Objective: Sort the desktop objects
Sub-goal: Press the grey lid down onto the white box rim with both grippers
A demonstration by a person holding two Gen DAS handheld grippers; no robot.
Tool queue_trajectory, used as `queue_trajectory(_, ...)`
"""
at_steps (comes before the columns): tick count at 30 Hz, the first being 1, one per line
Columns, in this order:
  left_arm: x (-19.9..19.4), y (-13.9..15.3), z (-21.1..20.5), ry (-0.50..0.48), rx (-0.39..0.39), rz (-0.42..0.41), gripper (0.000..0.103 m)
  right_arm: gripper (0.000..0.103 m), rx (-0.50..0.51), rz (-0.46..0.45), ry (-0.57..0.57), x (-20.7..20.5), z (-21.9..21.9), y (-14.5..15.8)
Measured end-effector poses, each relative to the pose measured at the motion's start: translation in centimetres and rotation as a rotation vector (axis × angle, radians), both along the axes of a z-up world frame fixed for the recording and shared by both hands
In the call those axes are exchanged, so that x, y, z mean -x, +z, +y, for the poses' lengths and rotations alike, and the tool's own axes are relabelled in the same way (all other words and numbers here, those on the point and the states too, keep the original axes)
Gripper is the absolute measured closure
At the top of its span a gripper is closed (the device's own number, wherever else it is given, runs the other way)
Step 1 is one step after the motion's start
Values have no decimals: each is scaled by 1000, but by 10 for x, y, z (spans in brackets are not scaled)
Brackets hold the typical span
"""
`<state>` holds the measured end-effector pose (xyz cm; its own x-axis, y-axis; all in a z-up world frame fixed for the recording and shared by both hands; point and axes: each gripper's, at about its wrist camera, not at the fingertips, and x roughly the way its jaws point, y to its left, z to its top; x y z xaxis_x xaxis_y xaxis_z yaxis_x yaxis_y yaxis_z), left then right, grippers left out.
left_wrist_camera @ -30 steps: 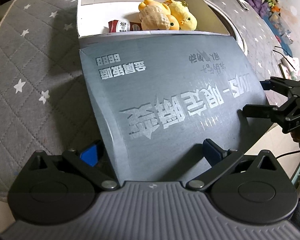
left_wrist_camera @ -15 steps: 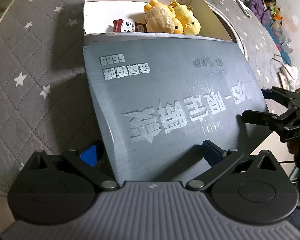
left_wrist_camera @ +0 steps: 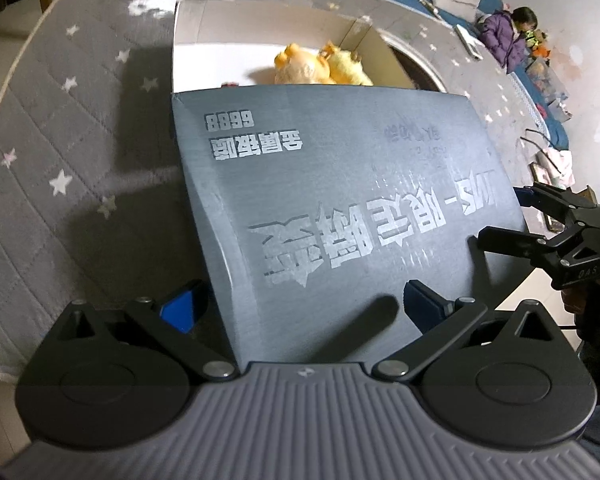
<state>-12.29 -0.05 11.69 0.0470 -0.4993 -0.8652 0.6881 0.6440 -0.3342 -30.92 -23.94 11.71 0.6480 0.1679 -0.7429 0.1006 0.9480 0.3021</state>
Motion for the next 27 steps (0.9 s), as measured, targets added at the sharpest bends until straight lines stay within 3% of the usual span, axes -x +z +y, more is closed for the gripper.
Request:
queue_trajectory(13,-8,13,-2,20,33,28,0,0,17,-47,-7,-4,0,31)
queue_trajectory(27,-4,35,-6,20,72,-20,0,2,67,-133,-24,9,4,54)
